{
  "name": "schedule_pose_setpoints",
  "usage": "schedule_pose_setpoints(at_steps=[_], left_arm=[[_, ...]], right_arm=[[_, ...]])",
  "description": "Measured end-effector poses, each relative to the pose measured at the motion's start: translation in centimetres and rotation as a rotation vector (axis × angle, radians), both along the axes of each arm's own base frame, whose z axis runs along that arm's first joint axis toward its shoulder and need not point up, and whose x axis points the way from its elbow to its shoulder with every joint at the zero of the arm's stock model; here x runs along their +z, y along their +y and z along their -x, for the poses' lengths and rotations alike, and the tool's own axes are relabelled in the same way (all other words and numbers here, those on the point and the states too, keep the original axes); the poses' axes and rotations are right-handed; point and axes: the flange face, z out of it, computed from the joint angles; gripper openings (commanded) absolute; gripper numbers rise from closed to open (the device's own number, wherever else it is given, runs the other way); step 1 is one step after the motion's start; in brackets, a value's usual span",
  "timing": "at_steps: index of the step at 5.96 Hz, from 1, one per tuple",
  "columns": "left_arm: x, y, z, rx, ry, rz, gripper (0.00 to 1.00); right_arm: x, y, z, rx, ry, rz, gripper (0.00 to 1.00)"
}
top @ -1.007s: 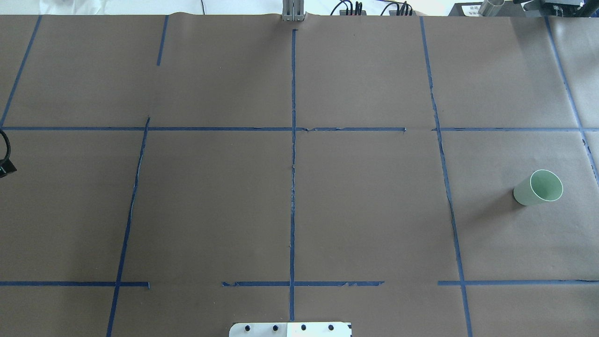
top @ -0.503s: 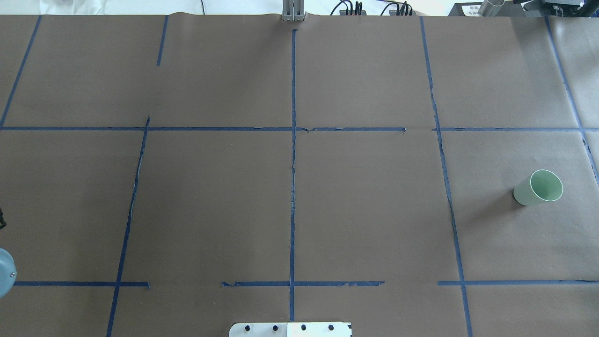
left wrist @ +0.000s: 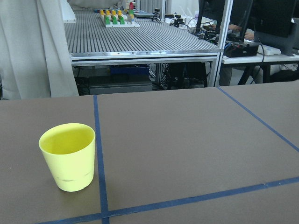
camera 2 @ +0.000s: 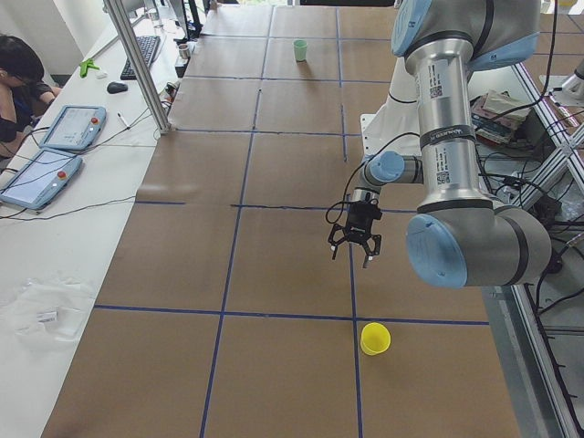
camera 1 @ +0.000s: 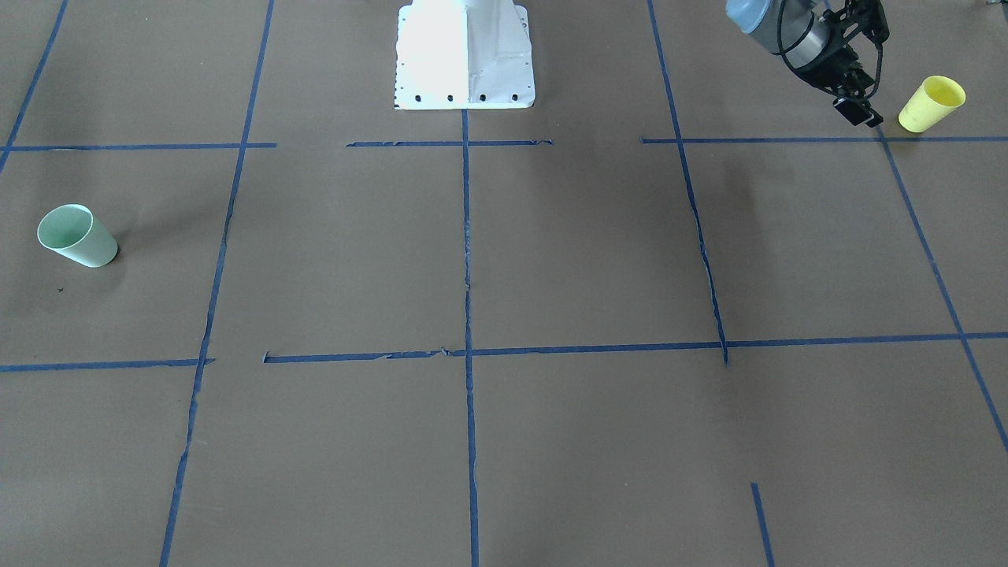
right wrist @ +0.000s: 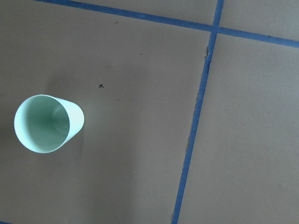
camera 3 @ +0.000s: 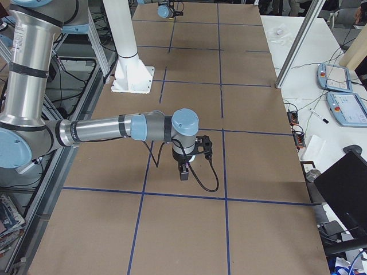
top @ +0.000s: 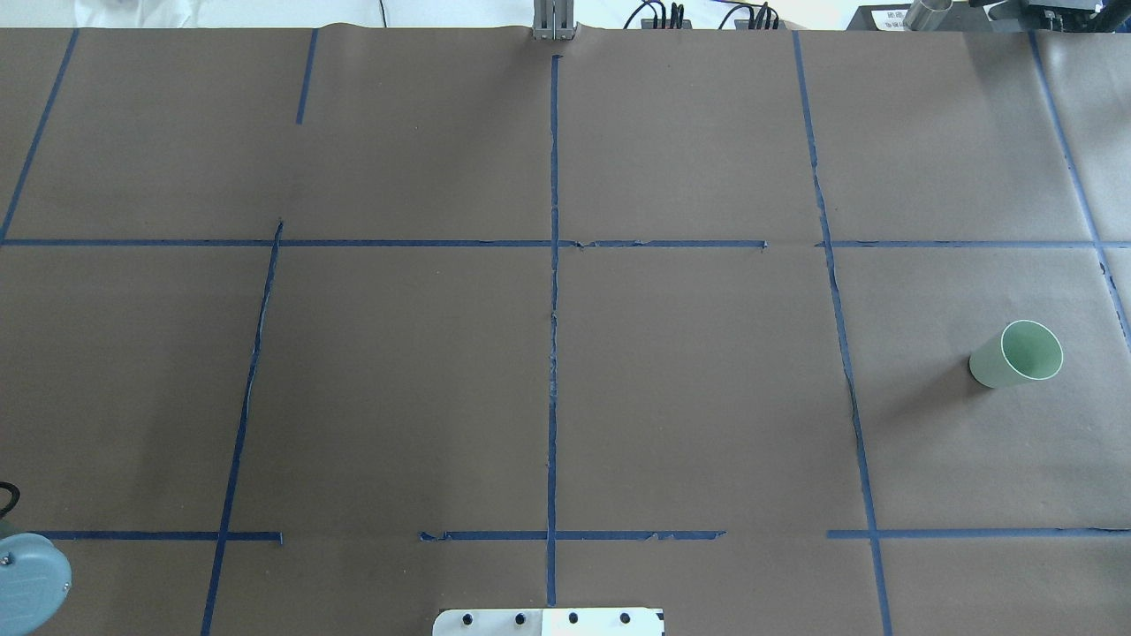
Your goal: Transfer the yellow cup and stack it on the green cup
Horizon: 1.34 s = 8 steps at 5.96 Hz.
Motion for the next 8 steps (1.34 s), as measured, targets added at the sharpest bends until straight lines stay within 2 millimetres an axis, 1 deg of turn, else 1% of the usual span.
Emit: schedule_pose_setpoints(at_steps=[1,2,3,5,6,7,8], left_arm=[[3.0,1.4,-0.7,-0.041,-0.045,-0.019,1.00],[6.4,2.9,-1.1,-0.043,-0.103,-0.034,1.00],[9.4,4.1,-1.3,-0.028,-0.146,-0.046,1.00],[14.1,5.8,-1.2,0.007,-0.196,-0.049,1.00],[16.0,6.1,-0.7,0.018,-0.216,-0.050,1.00],[17.0,6.2,0.1,0.024,-0.234,-0.051,1.00],[17.7,6.1,1.1,0.027,-0.246,-0.052,1.00]], right_arm=[[-0.1,0.0,0.0,0.000,0.000,-0.002,1.00],[-0.1,0.0,0.0,-0.001,0.000,-0.003,1.00],[-0.1,0.0,0.0,-0.001,0.000,-0.003,1.00],[-0.2,0.0,0.0,-0.002,-0.001,-0.004,1.00],[-0.2,0.0,0.0,-0.002,-0.001,-0.005,1.00],[-0.2,0.0,0.0,-0.001,-0.001,-0.006,1.00],[-0.3,0.0,0.0,-0.001,-0.002,-0.006,1.00]])
